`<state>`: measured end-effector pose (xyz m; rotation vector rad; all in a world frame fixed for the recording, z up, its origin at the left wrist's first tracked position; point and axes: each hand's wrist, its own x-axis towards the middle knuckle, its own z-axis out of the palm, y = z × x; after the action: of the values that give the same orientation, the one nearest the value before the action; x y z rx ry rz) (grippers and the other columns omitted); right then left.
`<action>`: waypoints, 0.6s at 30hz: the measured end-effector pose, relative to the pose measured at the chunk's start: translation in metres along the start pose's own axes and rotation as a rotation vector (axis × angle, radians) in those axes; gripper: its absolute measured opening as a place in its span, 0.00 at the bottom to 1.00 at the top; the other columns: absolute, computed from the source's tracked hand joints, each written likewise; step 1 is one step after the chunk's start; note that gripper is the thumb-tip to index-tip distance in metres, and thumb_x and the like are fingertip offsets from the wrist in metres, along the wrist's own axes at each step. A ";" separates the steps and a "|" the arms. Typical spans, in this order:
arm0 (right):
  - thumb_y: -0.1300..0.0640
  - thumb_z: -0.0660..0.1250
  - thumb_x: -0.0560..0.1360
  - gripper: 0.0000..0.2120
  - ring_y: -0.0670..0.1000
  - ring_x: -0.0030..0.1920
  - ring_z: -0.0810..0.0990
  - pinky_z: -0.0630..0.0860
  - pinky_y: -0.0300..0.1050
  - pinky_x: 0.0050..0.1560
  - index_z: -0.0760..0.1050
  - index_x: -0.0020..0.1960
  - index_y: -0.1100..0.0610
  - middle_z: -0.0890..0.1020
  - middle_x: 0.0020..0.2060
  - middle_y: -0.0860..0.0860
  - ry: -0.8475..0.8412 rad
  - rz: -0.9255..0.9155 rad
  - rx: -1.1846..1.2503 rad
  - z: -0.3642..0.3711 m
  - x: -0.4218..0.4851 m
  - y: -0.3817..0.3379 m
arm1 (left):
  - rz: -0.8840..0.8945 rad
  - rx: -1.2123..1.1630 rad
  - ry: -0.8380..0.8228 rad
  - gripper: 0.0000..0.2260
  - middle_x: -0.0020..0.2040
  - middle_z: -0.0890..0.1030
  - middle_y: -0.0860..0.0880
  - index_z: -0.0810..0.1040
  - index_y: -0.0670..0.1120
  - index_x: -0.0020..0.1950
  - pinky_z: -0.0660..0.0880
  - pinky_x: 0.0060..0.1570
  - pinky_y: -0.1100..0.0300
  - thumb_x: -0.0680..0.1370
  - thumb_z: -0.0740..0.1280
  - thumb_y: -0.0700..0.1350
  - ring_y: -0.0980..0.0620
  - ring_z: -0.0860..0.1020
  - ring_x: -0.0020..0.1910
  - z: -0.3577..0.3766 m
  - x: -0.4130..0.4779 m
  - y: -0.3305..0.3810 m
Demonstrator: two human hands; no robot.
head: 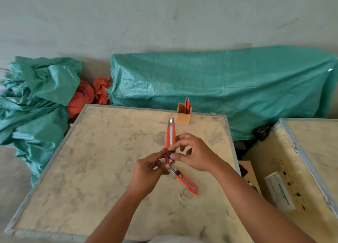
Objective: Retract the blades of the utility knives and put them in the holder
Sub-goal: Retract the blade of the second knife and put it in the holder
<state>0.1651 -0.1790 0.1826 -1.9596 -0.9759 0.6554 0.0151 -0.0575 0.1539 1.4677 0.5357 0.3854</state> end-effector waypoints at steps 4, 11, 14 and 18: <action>0.53 0.78 0.72 0.08 0.43 0.45 0.77 0.73 0.35 0.43 0.85 0.51 0.48 0.79 0.52 0.42 0.004 -0.049 0.006 -0.006 -0.005 0.006 | 0.011 0.013 0.001 0.23 0.41 0.86 0.50 0.82 0.53 0.58 0.83 0.43 0.57 0.72 0.72 0.28 0.52 0.80 0.37 0.012 -0.004 0.001; 0.52 0.79 0.71 0.09 0.46 0.46 0.78 0.76 0.39 0.43 0.85 0.50 0.47 0.80 0.53 0.44 0.062 -0.075 0.050 -0.005 -0.005 0.005 | 0.045 0.061 -0.005 0.24 0.45 0.87 0.47 0.82 0.55 0.58 0.82 0.41 0.59 0.71 0.73 0.29 0.49 0.81 0.37 0.008 -0.001 0.009; 0.50 0.81 0.68 0.10 0.45 0.45 0.79 0.76 0.37 0.42 0.84 0.47 0.48 0.81 0.51 0.43 0.114 -0.080 0.049 0.001 -0.003 0.002 | 0.049 0.073 -0.027 0.24 0.47 0.87 0.47 0.81 0.54 0.59 0.82 0.42 0.58 0.71 0.73 0.29 0.51 0.81 0.37 0.001 0.001 0.011; 0.50 0.77 0.72 0.14 0.45 0.46 0.79 0.78 0.38 0.42 0.84 0.57 0.44 0.81 0.55 0.41 0.085 -0.080 0.080 0.009 0.000 -0.004 | 0.051 0.065 -0.048 0.23 0.46 0.86 0.47 0.81 0.50 0.62 0.83 0.43 0.57 0.71 0.73 0.30 0.49 0.80 0.37 -0.012 0.005 0.013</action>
<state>0.1568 -0.1736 0.1810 -1.8539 -0.9562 0.5537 0.0129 -0.0436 0.1663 1.5520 0.4774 0.3750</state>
